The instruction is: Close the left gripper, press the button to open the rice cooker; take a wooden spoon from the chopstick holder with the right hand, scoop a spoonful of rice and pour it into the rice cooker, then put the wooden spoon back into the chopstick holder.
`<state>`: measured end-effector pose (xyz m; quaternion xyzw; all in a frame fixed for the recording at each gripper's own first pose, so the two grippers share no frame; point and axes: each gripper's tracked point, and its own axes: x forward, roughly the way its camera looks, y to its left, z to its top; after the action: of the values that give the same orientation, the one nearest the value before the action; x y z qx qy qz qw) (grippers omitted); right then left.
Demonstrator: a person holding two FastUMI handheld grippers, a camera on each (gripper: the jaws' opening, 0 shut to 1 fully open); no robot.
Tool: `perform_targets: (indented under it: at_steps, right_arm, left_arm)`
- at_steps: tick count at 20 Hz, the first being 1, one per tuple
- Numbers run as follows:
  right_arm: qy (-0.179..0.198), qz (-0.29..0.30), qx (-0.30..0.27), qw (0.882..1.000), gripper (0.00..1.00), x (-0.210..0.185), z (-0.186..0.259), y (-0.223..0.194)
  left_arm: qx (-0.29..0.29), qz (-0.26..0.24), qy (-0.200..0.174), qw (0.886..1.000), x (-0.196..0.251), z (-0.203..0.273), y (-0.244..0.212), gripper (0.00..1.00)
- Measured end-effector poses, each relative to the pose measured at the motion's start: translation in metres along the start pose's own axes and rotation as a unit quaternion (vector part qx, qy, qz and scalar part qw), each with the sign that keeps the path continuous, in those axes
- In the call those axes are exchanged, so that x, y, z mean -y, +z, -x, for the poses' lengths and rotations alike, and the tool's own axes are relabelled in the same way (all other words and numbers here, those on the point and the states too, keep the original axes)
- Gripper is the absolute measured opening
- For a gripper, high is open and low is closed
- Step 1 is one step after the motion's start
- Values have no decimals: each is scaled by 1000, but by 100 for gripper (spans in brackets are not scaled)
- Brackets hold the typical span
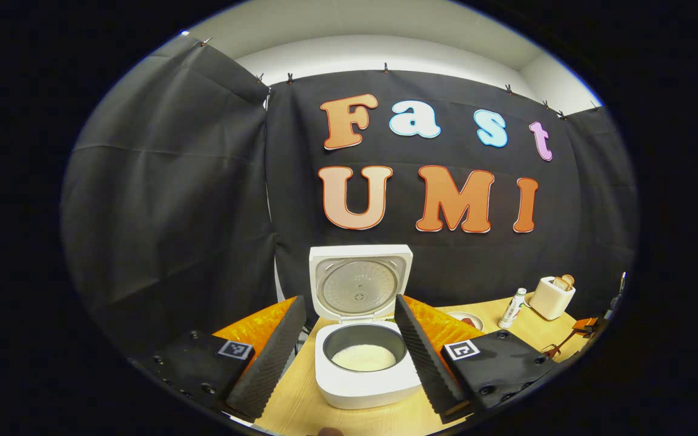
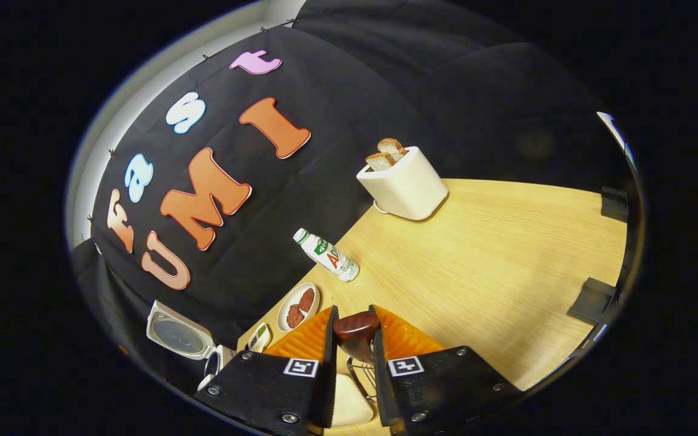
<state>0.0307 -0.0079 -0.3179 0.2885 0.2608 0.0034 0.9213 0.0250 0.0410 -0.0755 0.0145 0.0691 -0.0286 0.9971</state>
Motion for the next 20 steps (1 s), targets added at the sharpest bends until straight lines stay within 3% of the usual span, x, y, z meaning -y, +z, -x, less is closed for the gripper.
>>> perform_targets:
  at_steps: [1, 2, 3, 4, 5, 7, 14, 20]
  right_arm:
    - [-16, 12, 0, 1000, 33, 8, 1, 3]
    - [-30, 20, 1, 999, 29, 15, 0, 6]
    - [-38, 25, 2, 999, 62, 18, 2, 11]
    - [-43, 31, 3, 999, 65, 20, 6, 15]
    - [-46, 37, 4, 998, 85, 22, 9, 20]
    - [-55, 47, 6, 997, 94, 26, 17, 29]
    - [-60, 85, 32, 994, 94, 22, 47, 74]
    - [-67, 126, 56, 988, 94, 5, 56, 105]
  left_arm:
    - [-2, 4, 1, 1000, 0, -1, 0, 99]
    - [-2, 9, 7, 1000, -1, -2, 1, 99]
    - [-5, 14, 18, 1000, -7, -3, 2, 100]
    - [-6, 20, 21, 1000, -8, -5, 4, 100]
    - [1, 28, 14, 1000, -3, -4, 8, 100]
    - [7, 33, 24, 999, -7, -6, 15, 99]
    - [-7, 51, -3, 999, 11, -47, 58, 99]
    - [-60, 47, -32, 997, 31, -127, 87, 99]
